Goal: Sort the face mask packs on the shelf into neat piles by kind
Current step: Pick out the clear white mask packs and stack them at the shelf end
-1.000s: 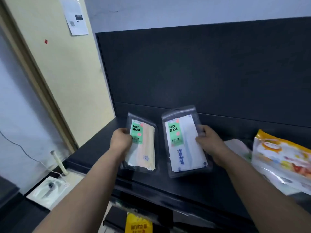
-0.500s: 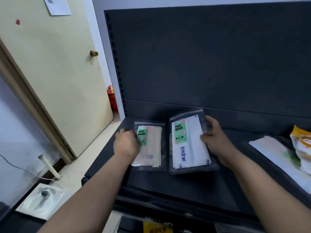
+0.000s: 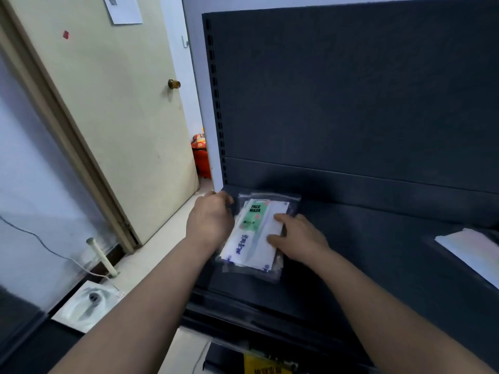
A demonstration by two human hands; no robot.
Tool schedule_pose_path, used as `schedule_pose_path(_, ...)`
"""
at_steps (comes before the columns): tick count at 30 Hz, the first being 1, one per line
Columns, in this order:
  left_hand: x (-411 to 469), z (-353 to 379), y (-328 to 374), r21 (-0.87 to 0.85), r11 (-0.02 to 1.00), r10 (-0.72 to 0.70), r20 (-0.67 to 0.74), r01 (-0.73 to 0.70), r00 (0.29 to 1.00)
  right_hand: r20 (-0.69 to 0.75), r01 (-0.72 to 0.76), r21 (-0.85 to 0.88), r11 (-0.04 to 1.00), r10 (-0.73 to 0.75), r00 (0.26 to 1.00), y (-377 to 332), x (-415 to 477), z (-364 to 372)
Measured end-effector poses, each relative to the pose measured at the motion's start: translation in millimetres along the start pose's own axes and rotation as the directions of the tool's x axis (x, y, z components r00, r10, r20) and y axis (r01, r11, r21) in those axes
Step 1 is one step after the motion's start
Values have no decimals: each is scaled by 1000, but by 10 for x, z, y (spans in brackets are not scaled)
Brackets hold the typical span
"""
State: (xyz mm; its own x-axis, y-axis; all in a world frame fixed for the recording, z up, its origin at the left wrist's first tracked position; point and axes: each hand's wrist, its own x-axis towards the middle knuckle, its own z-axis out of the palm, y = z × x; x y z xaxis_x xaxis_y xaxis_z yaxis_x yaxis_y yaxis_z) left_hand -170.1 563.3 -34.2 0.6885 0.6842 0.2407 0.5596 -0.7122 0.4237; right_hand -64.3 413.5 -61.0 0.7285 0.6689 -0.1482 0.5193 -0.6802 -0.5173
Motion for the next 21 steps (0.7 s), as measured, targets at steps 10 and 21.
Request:
schedule_pose_path(10,49,236,278,127,978,151,110,-165,982,-137,94,-271,958,-135,981,186,-124,-251)
schedule_pose_path(21,-157,971,2002,-115,870,489,336,-480,805,-438,-446,-496,745,229,869,1903,-1215,-1065)
